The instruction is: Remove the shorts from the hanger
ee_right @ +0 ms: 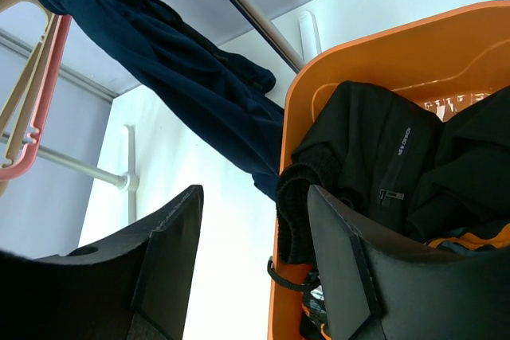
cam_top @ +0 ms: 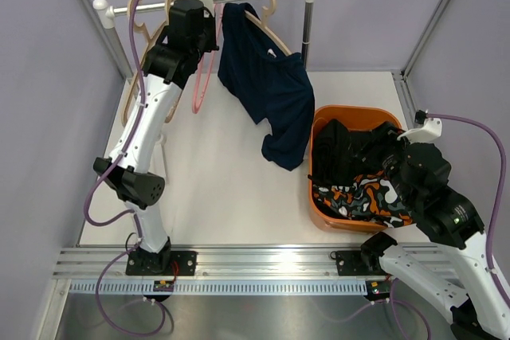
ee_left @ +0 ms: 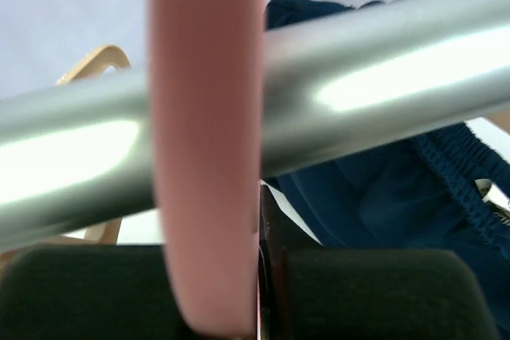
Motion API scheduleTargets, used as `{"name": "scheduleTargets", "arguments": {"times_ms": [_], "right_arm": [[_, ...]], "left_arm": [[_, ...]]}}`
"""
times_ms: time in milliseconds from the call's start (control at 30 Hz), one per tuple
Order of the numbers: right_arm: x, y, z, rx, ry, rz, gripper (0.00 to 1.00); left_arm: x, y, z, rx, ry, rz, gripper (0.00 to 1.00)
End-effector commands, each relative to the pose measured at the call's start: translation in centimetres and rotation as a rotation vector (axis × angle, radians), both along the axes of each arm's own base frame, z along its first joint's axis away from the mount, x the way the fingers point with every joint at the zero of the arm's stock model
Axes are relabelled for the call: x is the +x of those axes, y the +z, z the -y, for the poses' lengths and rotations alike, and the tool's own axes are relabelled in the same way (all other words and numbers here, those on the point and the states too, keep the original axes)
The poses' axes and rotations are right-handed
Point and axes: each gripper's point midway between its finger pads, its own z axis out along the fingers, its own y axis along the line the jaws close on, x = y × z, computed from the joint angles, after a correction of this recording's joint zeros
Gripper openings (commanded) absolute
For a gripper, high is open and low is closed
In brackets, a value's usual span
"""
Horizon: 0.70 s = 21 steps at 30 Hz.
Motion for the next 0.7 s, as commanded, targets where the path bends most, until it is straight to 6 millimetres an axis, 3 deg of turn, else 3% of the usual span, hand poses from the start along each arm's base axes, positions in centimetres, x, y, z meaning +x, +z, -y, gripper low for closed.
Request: {"name": "scheduleTargets", "arguments": {"times_ms": [0,100,267,400,667], "right_arm": [[-0.2,0.1,-0.2,-0.020,0.026,0.002,0.64],[-0.3,-0.1,-0.4,-0.017,0.038,-0.003,0.64],[-0.5,-0.4,-0.5,-0.010,0.046,-0.012,0.63],[-0.5,-0.7,-0.7,-0.007,0.054,-0.024,0.63],[-0.8,-1.0,-0.6,-0.013,0.055,-0.037,0.63]], "left_arm": [[0.6,1.6,0.0,-0.012,-0.015,0.063,0.06],[0.1,0.5,-0.2,-0.009,-0.010,0.032,0.15],[-1.3,1.1,-0.6,-0.024,-0.015,0.049,0.26],[-2.9,3.1,-1.2,-0.041,-0.023,0.094,0.32],[-7.6,8.5,-2.2,-0.091,-0.030,0.208,0.59]]}}
